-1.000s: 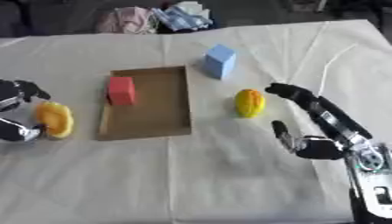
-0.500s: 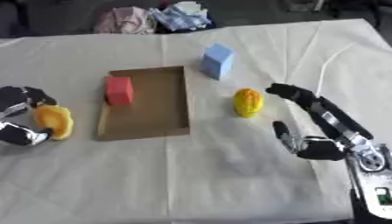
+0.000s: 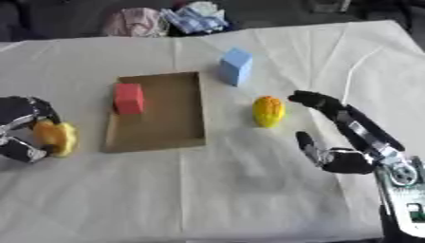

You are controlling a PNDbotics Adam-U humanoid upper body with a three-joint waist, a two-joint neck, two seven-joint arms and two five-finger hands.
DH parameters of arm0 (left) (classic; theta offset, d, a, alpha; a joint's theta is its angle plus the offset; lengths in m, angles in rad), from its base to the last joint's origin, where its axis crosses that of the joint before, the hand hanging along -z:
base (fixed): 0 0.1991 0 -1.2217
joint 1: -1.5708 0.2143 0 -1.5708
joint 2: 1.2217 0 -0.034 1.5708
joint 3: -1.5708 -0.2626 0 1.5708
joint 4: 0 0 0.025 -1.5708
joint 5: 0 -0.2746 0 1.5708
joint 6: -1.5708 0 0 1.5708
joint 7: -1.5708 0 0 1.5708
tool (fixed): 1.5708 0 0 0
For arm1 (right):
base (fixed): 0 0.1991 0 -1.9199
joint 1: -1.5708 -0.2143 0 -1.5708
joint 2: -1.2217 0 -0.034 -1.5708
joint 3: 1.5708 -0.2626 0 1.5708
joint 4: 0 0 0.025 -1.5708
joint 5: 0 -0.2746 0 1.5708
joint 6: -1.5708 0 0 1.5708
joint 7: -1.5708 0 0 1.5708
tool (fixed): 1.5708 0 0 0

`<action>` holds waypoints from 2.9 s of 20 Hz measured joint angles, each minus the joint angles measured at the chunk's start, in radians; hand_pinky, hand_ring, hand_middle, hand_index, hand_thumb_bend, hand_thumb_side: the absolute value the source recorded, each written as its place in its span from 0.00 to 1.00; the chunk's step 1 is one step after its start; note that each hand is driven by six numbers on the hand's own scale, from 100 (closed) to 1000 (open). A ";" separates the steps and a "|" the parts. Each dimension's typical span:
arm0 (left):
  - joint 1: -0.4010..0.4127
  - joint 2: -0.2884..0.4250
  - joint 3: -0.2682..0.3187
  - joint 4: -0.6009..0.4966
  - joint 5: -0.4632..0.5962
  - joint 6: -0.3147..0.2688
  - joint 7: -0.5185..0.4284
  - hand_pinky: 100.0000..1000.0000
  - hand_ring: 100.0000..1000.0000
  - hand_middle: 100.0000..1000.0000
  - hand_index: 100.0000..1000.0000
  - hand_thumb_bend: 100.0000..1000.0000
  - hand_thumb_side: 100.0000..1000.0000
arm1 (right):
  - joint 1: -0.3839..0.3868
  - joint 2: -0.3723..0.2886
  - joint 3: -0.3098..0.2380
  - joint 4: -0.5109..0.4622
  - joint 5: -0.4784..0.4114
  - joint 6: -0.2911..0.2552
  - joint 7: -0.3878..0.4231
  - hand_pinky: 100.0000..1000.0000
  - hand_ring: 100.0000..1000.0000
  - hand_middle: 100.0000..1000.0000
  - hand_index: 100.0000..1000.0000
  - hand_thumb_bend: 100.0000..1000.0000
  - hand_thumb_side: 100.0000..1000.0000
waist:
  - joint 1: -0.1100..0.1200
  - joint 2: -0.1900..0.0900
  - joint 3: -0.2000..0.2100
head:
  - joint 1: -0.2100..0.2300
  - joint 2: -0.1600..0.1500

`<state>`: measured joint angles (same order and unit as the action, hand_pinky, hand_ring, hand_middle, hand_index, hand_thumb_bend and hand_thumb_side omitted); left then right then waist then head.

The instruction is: Pick up objects on the table and place them in the box.

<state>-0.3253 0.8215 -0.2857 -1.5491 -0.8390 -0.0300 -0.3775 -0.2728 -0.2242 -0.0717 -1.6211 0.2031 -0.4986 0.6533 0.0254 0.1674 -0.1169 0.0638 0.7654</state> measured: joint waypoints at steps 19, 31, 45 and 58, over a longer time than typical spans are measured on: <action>-0.022 0.054 0.040 -0.269 0.123 0.052 0.077 0.22 0.12 0.12 0.38 0.08 0.00 | 0.000 0.000 0.000 0.005 0.000 0.000 0.000 0.97 0.94 0.87 0.96 0.00 0.25 | 0.000 0.000 0.003 | -0.004 0.000; -0.196 -0.063 -0.057 -0.128 0.168 0.051 0.034 0.31 0.21 0.20 0.48 0.00 0.03 | -0.001 0.009 0.006 0.005 -0.004 0.000 0.004 0.97 0.94 0.86 0.96 0.00 0.25 | 0.000 0.000 -0.034 | 0.001 0.000; -0.212 -0.155 -0.141 0.007 0.151 -0.017 0.022 0.60 0.53 0.55 0.77 0.05 0.09 | -0.009 0.017 0.012 0.006 -0.011 0.000 0.007 0.97 0.94 0.86 0.96 0.00 0.25 | -0.008 0.000 -0.043 | 0.008 0.000; -0.051 -0.078 -0.044 -0.256 0.175 0.021 0.062 0.66 0.58 0.64 0.83 0.00 0.15 | -0.060 -0.001 0.006 0.032 -0.009 -0.010 -0.006 0.97 0.94 0.86 0.97 0.00 0.23 | -0.009 0.000 -0.012 | -0.006 0.000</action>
<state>-0.3763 0.7439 -0.3302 -1.8048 -0.6645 -0.0087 -0.3156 -0.3330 -0.2254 -0.0657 -1.5895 0.1938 -0.5087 0.6470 0.0159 0.1674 -0.1287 0.0579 0.7655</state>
